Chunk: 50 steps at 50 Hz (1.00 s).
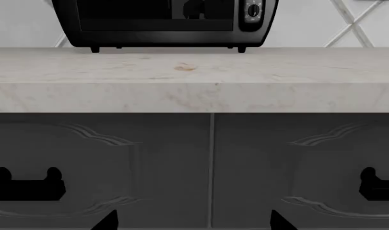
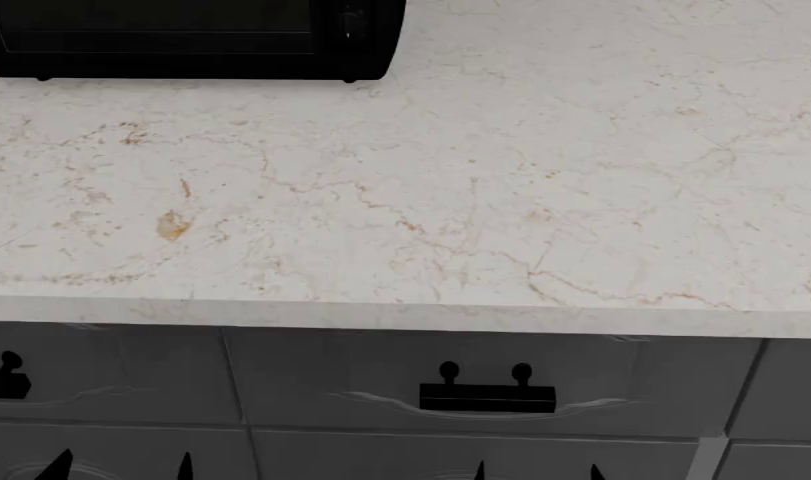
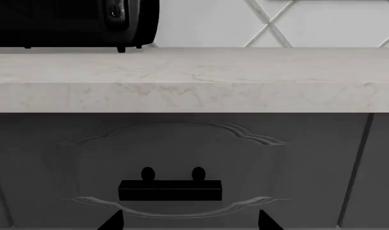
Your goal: Turn on the toaster oven by setting the timer.
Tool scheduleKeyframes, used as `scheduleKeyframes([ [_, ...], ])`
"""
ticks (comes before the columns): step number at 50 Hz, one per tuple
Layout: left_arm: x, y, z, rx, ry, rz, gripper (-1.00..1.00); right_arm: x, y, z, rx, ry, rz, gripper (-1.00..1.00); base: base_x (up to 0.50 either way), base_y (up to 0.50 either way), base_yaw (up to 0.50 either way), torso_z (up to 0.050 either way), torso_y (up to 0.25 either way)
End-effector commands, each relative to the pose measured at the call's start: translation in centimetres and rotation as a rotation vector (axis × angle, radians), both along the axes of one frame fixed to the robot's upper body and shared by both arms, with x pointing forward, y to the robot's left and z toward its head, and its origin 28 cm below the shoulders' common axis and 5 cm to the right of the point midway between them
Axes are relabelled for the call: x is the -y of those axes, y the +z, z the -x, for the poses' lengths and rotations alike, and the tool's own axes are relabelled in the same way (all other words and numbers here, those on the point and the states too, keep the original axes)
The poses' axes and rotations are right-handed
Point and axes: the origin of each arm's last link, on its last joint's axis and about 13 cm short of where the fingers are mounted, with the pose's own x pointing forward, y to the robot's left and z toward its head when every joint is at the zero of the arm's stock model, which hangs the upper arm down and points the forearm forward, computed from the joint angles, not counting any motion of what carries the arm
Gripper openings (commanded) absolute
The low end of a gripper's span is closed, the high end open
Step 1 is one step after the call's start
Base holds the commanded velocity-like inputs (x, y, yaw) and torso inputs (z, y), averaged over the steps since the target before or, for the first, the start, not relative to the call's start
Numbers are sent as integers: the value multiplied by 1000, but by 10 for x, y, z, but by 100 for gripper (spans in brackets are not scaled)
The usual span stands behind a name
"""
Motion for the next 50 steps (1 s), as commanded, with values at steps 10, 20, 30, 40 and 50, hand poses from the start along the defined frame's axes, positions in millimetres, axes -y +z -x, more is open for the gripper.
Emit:
scheduleKeyframes([
  [10,2,12,4,8,-14,37,100,-1,1,2,1,-6,0,100,0,0,0,0,0],
  [20,4,23,3,84,-37,37,100,-1,3,-1,4,-14,5,100,0,0,0,35,0],
  [30,5,28,4,118,-32,22,100,-2,8,-3,19,-12,7,100,0,0,0,50,0],
  [40,5,24,4,128,-32,24,100,-3,12,-2,22,-7,12,100,0,0,0,50,0],
  [50,-1,105,-14,225,-82,33,100,11,79,-24,149,2,102,100,0,0,0,35,0],
])
